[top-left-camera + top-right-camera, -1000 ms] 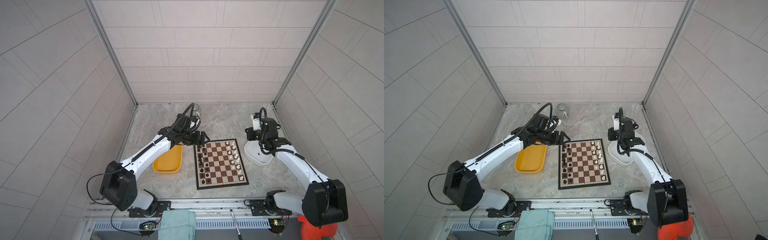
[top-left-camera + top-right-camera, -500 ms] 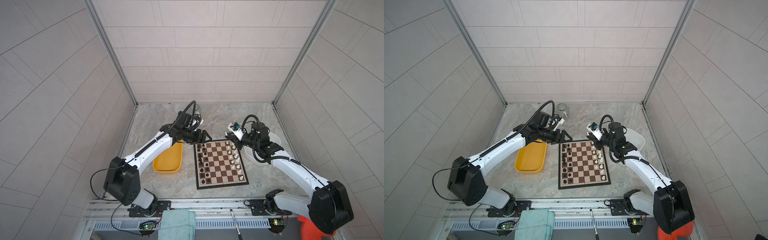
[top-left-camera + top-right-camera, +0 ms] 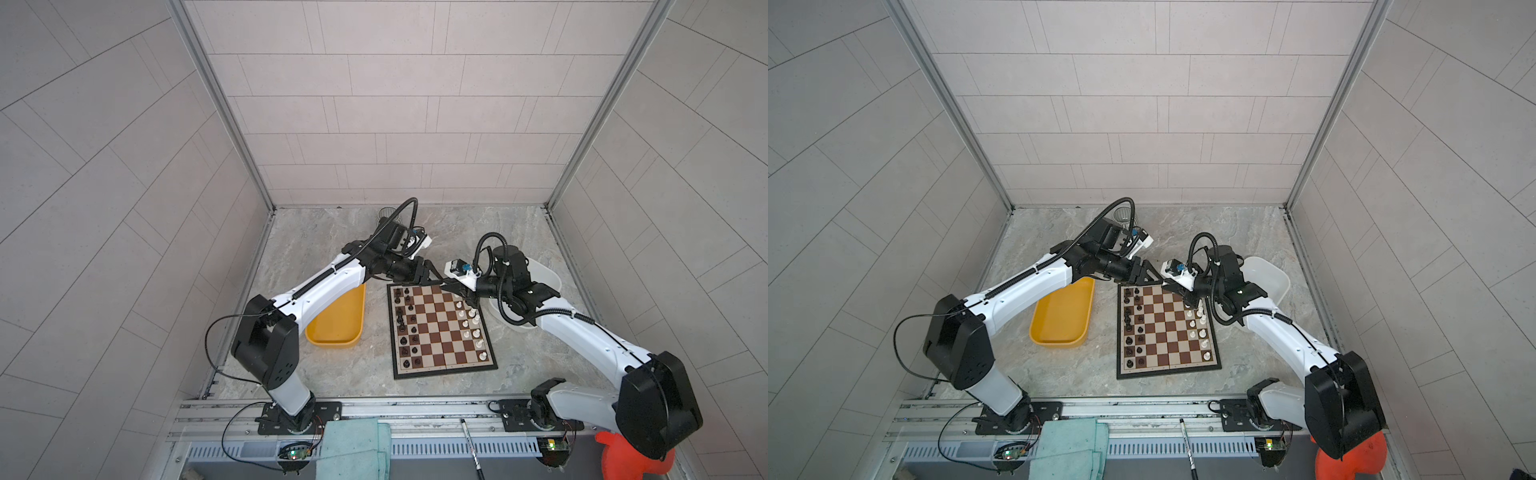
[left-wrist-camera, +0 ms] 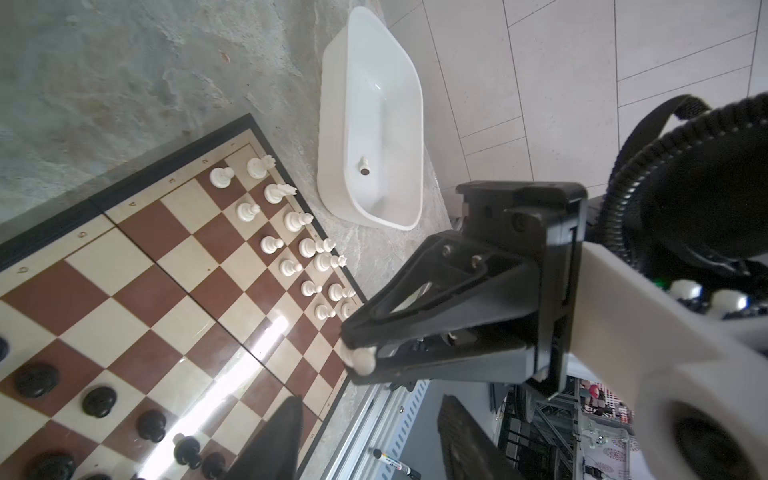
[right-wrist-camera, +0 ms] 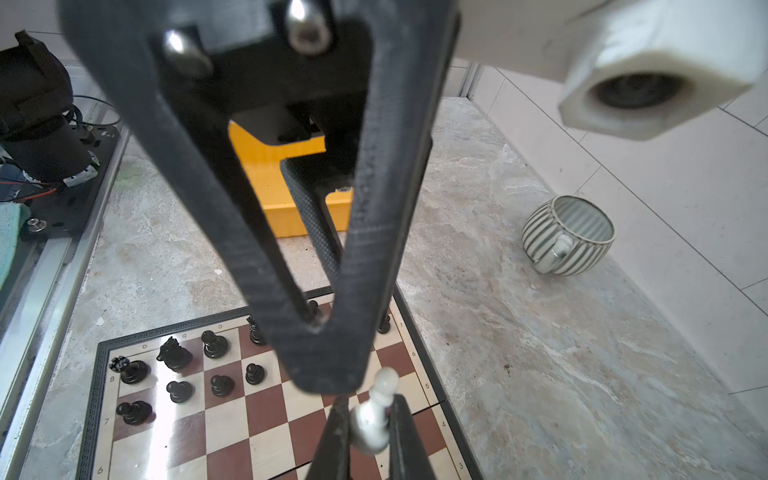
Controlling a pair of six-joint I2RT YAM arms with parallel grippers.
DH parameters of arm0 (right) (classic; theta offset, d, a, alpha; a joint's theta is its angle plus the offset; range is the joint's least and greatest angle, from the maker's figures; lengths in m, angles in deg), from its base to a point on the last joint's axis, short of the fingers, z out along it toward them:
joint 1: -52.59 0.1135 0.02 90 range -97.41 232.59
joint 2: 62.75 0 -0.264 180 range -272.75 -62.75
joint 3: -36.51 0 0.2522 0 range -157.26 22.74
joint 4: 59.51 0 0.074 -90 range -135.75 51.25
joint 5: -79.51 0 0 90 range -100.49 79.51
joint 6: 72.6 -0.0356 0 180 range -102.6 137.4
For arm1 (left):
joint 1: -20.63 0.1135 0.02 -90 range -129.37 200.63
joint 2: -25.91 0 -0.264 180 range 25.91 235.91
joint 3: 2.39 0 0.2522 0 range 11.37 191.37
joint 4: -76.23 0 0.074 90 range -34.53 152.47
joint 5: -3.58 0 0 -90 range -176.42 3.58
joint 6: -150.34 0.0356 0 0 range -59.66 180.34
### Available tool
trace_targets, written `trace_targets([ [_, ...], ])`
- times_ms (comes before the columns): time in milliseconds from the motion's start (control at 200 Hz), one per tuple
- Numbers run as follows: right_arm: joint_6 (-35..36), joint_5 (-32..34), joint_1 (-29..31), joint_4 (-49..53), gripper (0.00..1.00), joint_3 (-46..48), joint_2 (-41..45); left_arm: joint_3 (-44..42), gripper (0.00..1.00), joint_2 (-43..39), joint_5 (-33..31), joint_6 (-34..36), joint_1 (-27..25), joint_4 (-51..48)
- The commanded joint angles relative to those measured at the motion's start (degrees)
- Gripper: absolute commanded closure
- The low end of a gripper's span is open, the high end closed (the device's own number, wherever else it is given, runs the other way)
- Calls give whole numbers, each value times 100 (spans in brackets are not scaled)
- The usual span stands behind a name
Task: Set up the chess pieces on the board
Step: 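Close the left gripper on the pawn while the right gripper releases it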
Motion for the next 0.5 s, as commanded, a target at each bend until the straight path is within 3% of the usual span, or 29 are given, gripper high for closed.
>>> trace_targets([
  [0, 86, -218, 21, -101, 100, 61, 174, 211, 48, 150, 124, 3, -50, 3],
  [495, -205, -298, 22, -445, 100, 246, 355, 337, 68, 320, 195, -77, -77, 12],
])
